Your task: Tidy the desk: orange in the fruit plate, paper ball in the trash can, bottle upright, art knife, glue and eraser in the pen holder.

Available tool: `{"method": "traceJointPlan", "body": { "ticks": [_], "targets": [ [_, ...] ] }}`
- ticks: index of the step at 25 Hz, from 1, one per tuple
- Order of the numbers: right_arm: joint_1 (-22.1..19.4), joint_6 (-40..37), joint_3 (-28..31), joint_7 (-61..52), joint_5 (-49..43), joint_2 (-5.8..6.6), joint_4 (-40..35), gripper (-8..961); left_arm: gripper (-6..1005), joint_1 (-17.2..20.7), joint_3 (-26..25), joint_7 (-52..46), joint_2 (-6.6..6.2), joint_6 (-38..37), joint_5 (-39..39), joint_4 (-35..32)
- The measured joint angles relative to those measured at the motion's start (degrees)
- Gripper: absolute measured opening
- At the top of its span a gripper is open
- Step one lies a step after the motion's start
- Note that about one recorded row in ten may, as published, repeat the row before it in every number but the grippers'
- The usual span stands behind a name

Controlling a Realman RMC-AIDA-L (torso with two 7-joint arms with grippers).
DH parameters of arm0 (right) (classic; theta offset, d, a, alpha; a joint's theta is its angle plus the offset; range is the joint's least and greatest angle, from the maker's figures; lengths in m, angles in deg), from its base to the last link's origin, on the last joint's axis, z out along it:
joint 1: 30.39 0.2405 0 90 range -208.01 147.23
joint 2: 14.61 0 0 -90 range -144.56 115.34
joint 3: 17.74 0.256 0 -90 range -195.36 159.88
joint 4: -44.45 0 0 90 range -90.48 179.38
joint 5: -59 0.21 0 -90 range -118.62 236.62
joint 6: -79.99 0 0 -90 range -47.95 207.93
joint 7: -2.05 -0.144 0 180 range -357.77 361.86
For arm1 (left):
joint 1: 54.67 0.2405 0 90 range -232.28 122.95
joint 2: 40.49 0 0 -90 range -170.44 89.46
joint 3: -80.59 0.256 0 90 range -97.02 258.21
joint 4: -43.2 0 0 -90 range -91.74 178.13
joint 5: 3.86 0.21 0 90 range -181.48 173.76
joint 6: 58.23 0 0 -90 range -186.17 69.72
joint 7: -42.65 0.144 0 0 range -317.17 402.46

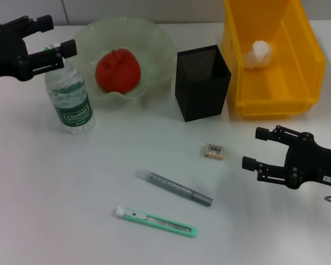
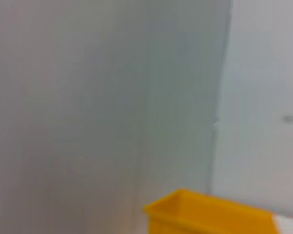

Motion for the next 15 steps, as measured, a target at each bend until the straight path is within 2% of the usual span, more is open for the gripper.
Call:
{"method": "traceJointPlan", "body": {
  "ticks": [1,2,3,4,8,9,10,11,12,15],
  "targets": [
    [0.0,-0.2,0.0,-0.1,0.0,0.02,0.0,809,798,0.0,0.0,0.0,0.00,0.0,0.0,0.0],
    [0.0,-0.4,0.0,-0.1,0.0,0.04,0.0,809,798,0.3,-0.9,0.1,-0.80,-5.1,-0.9,0.1],
    [0.1,-0.6,0.0,-0.1,0.0,0.06,0.0,809,798,0.3,-0.9,0.1,-0.80,-5.1,-0.9,0.1],
    [0.1,-0.6,0.0,-0.2,0.0,0.08,0.0,809,798,0.5,-1.6,-0.1,-1.29,-8.2,-1.0,0.2],
    [0.1,-0.8,0.0,-0.2,0.0,0.08,0.0,809,798,0.5,-1.6,-0.1,-1.29,-8.2,-1.0,0.2],
    [0.1,-0.9,-0.1,-0.2,0.0,0.08,0.0,809,798,1.6,-2.0,-0.3,-2.93,-16.8,-0.2,0.4],
    [0.1,-0.9,-0.2,-0.2,0.0,0.08,-0.1,809,798,2.2,-1.8,0.6,-3.66,-19.2,1.3,1.6],
    [0.1,-0.9,-0.3,-0.2,0.0,0.07,0.0,809,798,2.2,-1.8,0.6,-3.66,-19.2,1.3,1.6],
    [0.2,-1.0,-0.4,-0.2,0.0,0.06,0.0,809,798,2.7,-1.8,2.8,-4.53,-21.5,3.4,3.8],
    [0.2,-1.2,-0.4,-0.2,0.0,0.05,0.0,809,798,3.0,-1.8,5.7,-5.52,-23.7,6.4,6.6]
  ]
}}
